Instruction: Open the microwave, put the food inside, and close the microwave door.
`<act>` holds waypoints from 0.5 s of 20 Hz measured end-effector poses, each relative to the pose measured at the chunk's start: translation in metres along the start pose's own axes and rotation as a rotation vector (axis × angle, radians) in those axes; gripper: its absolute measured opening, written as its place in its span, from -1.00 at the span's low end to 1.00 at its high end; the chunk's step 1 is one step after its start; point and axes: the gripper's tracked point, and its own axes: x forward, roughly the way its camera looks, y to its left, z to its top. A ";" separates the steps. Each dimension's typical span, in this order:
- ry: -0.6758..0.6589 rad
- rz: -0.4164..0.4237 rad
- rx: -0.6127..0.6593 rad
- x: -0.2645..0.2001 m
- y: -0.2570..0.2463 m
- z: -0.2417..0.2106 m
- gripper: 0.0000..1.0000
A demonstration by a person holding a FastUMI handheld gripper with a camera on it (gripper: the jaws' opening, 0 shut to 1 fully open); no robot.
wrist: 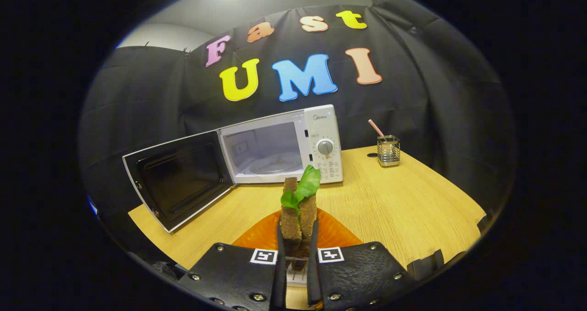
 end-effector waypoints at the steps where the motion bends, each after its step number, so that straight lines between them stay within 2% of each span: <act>1: -0.019 -0.003 -0.014 0.001 0.002 0.010 -0.65; 6: -0.124 0.022 -0.040 0.016 0.025 0.062 -0.65; 10: -0.193 0.046 -0.009 0.043 0.042 0.095 -0.65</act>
